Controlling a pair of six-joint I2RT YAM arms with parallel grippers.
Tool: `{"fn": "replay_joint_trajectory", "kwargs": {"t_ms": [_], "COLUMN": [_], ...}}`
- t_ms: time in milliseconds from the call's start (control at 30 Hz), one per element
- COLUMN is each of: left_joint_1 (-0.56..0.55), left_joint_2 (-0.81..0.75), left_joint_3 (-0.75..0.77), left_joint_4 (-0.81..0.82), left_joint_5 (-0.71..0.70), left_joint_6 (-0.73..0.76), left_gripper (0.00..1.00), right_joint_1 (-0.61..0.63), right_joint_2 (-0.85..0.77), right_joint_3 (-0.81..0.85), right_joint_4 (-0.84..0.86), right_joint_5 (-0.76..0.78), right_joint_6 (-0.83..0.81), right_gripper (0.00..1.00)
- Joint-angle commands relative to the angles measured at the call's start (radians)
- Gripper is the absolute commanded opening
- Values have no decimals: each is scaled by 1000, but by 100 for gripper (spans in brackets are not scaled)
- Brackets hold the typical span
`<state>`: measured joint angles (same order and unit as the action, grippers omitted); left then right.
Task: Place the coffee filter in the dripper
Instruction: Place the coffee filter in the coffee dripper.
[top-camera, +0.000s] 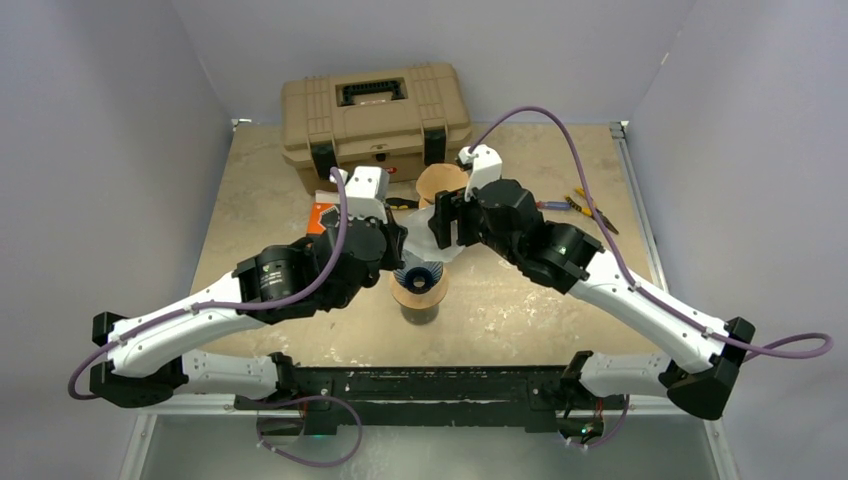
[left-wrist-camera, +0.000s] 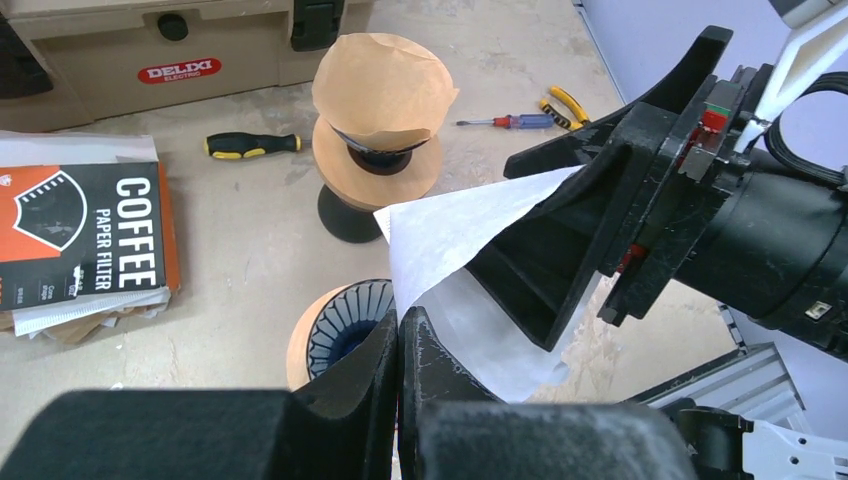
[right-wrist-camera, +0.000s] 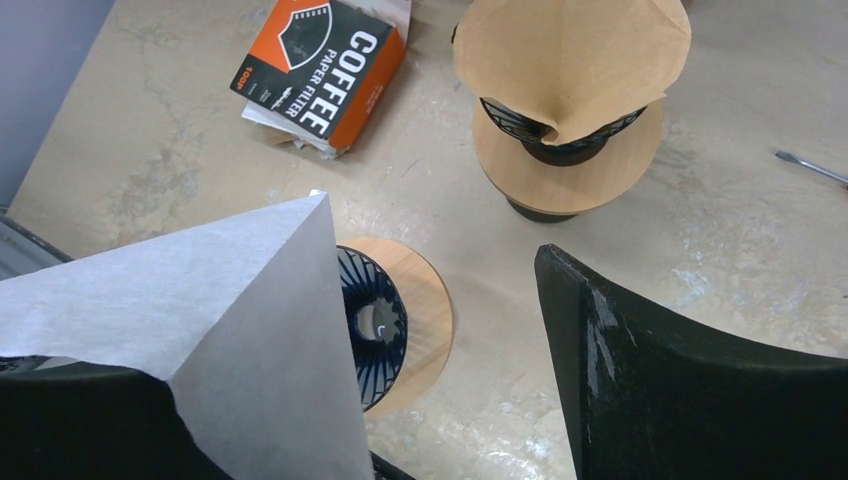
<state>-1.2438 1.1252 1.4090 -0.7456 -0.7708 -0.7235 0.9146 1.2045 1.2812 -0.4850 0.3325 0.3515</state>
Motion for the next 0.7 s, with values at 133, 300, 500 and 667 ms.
{"fn": "replay_joint_trajectory", "kwargs": {"t_ms": [133, 300, 500, 667], "left_joint_1": [1, 1, 1, 1], "left_joint_2": [-18, -22, -36, -31], "left_joint_3": [2, 1, -10, -6], "left_joint_4": [-6, 5, 19, -46], "left_joint_5": [-1, 33, 81, 93], "left_joint_6": [-22, -41, -65, -115], "left_gripper": [0, 0, 0, 0], "right_joint_1": [1, 1, 1, 1], "right_joint_2": [-58, -107, -138, -155], "right_joint_3": [18, 24, 32, 30], "right_joint_4": [18, 52, 71, 92], "right_joint_5": [-30, -81, -129, -190], "right_joint_6": [-42, -40, -33, -27], "right_gripper": [83, 88, 90, 92]}}
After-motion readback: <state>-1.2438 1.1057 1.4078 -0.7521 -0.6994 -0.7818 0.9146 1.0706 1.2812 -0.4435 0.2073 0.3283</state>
